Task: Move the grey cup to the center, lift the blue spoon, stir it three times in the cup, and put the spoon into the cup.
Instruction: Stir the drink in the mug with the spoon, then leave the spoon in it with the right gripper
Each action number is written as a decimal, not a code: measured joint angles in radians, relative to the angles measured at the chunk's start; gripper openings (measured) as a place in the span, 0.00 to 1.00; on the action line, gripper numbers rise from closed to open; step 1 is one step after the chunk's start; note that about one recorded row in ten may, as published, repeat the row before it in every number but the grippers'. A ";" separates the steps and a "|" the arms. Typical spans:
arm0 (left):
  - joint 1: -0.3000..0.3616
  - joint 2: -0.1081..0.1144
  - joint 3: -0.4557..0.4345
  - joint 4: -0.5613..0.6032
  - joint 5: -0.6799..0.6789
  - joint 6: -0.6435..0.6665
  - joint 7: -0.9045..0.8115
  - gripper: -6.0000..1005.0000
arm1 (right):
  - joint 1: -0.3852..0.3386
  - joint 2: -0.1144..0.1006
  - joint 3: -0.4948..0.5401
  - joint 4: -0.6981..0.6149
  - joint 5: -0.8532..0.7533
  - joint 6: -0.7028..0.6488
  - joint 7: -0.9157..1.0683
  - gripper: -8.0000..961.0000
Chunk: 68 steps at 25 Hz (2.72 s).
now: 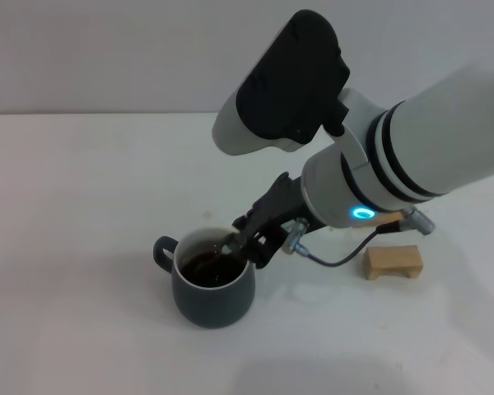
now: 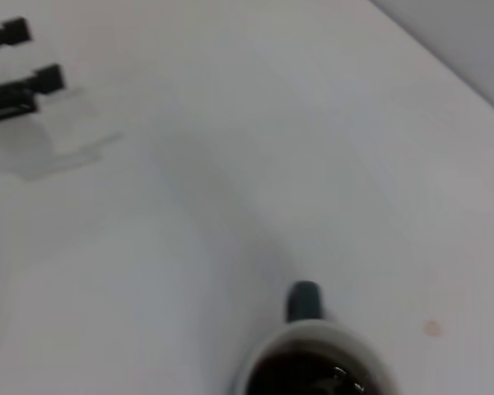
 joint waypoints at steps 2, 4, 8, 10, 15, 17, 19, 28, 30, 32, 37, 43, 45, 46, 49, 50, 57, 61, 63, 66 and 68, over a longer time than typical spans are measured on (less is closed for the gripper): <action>0.000 0.000 0.000 0.000 0.000 0.001 0.000 0.86 | -0.004 0.000 0.000 0.001 -0.032 0.000 0.000 0.27; 0.002 0.000 0.000 -0.001 0.000 0.005 0.000 0.86 | -0.011 -0.001 0.001 0.010 -0.044 0.008 0.000 0.27; 0.003 0.000 -0.001 0.001 0.000 0.011 0.000 0.86 | -0.043 0.001 0.000 0.054 -0.045 0.043 0.004 0.27; 0.003 0.000 -0.001 0.001 0.000 0.012 0.000 0.86 | -0.053 0.001 -0.002 0.067 -0.045 0.049 0.006 0.27; 0.002 0.000 -0.002 -0.001 0.000 0.014 0.000 0.86 | -0.092 0.004 -0.015 0.130 -0.041 0.065 0.012 0.27; 0.000 0.000 0.000 -0.002 0.000 0.015 0.000 0.86 | -0.096 0.005 -0.025 0.138 -0.039 0.061 0.013 0.27; -0.001 0.000 0.000 -0.003 0.000 0.015 0.000 0.86 | -0.089 0.006 -0.039 0.138 -0.036 0.051 0.013 0.28; -0.002 0.000 0.001 -0.006 0.000 0.018 0.000 0.86 | -0.022 0.003 -0.059 0.053 -0.036 -0.033 0.005 0.28; -0.001 0.000 0.001 -0.007 0.000 0.020 0.000 0.86 | -0.020 0.003 -0.056 0.045 -0.039 -0.036 0.004 0.28; -0.001 0.000 0.001 -0.007 0.000 0.022 0.000 0.86 | -0.019 0.002 -0.050 0.037 -0.046 -0.039 0.002 0.28; -0.002 0.000 0.001 -0.006 0.000 0.022 0.000 0.86 | -0.035 0.001 -0.037 0.040 -0.098 -0.023 0.002 0.28; -0.003 0.000 -0.002 -0.005 0.000 0.022 0.000 0.86 | -0.076 0.003 -0.047 0.083 -0.101 0.015 0.003 0.28; -0.003 0.000 -0.002 -0.005 0.000 0.022 0.000 0.86 | -0.080 0.003 -0.054 0.092 -0.098 0.017 0.006 0.29; -0.003 0.000 -0.003 -0.005 0.000 0.022 0.000 0.86 | -0.084 0.005 -0.063 0.102 -0.089 0.019 0.008 0.29; -0.005 0.000 -0.002 -0.006 0.000 0.023 0.000 0.86 | -0.085 0.006 -0.072 0.109 -0.033 0.018 0.009 0.29; -0.005 0.000 -0.002 -0.006 0.000 0.023 0.000 0.86 | -0.083 0.006 -0.072 0.108 -0.013 0.017 0.009 0.29; -0.006 0.000 0.000 -0.007 0.000 0.025 0.000 0.86 | -0.065 0.003 -0.063 0.090 -0.009 -0.036 0.003 0.29; -0.001 0.000 -0.001 -0.007 0.000 0.025 0.000 0.86 | -0.064 0.001 -0.055 0.078 -0.019 -0.060 0.002 0.29; 0.001 0.000 -0.004 -0.008 0.000 0.025 0.000 0.86 | -0.064 0.000 -0.055 0.078 -0.022 -0.048 0.001 0.29; 0.003 0.000 -0.004 -0.008 0.000 0.025 0.000 0.86 | -0.065 0.000 -0.062 0.085 -0.037 -0.039 0.001 0.29; 0.003 0.000 -0.004 -0.008 0.000 0.025 0.000 0.86 | -0.069 0.000 -0.083 0.095 -0.064 -0.033 0.001 0.29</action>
